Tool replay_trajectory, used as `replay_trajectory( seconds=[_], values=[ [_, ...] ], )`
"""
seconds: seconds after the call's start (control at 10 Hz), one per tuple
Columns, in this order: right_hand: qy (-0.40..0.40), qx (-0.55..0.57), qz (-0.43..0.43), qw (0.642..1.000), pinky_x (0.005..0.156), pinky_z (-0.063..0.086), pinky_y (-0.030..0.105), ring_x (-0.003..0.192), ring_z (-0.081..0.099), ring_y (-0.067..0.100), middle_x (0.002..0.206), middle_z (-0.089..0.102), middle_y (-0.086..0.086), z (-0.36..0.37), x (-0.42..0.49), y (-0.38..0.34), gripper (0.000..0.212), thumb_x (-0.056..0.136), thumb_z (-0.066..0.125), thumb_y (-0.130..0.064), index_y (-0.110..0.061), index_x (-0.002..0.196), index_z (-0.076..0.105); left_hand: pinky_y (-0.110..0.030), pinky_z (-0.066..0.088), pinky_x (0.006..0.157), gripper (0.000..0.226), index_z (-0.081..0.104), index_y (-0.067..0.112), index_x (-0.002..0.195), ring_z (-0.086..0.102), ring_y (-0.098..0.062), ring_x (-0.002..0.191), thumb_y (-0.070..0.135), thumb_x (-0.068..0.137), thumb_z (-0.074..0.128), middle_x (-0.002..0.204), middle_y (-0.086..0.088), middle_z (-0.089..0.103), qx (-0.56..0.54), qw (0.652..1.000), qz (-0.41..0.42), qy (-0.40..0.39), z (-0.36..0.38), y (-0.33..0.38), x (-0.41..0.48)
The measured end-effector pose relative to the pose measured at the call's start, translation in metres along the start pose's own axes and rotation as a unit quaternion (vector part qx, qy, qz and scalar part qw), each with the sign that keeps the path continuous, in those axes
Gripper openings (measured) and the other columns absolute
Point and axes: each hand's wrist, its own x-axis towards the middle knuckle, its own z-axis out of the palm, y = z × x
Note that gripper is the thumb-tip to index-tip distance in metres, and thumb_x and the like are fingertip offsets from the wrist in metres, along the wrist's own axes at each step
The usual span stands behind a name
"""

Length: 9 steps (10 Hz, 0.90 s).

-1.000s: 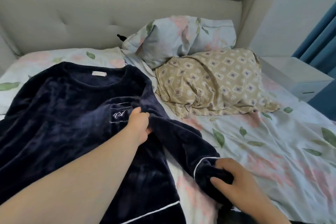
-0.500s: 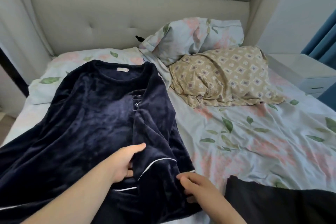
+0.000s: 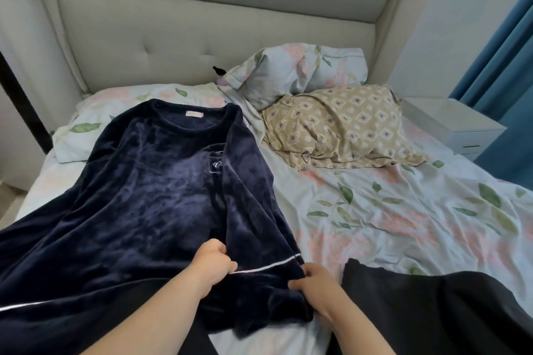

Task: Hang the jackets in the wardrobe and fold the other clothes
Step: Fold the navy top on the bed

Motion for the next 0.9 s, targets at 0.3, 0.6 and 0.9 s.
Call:
replay_trajectory(
  seconds=[0.3, 0.6, 0.9],
  values=[
    [0.004, -0.026, -0.079, 0.997, 0.069, 0.051, 0.027, 0.07, 0.064, 0.01, 0.076, 0.067, -0.006, -0.001, 0.022, -0.049, 0.03, 0.075, 0.066, -0.046, -0.016, 0.08, 0.066, -0.034, 0.056, 0.077, 0.028, 0.061, 0.017, 0.101, 0.065, -0.021, 0.093, 0.008, 0.078, 0.074, 0.102, -0.003, 0.069, 0.006, 0.998, 0.012, -0.055, 0.001, 0.002, 0.001],
    [-0.032, 0.085, 0.038, 0.995, 0.094, 0.055, 0.043, 0.097, 0.069, 0.03, 0.111, 0.072, 0.016, 0.033, 0.115, -0.109, 0.043, 0.091, 0.065, -0.043, -0.005, 0.112, 0.068, -0.026, 0.046, 0.065, 0.006, 0.066, 0.017, 0.096, 0.066, -0.015, 0.087, 0.016, 0.091, 0.068, 0.094, 0.001, 0.071, -0.064, 0.997, 0.039, 0.021, 0.008, 0.004, 0.024],
    [-0.089, 0.28, 0.015, 0.956, 0.076, 0.06, 0.045, 0.092, 0.072, 0.038, 0.101, 0.074, 0.018, 0.015, 0.182, -0.125, 0.03, 0.089, 0.057, -0.024, -0.005, 0.098, 0.078, -0.018, 0.046, 0.073, 0.012, 0.067, 0.017, 0.092, 0.063, -0.007, 0.089, 0.014, 0.08, 0.068, 0.095, 0.003, 0.068, 0.021, 0.998, 0.056, 0.011, 0.007, -0.003, 0.058]
  ],
)
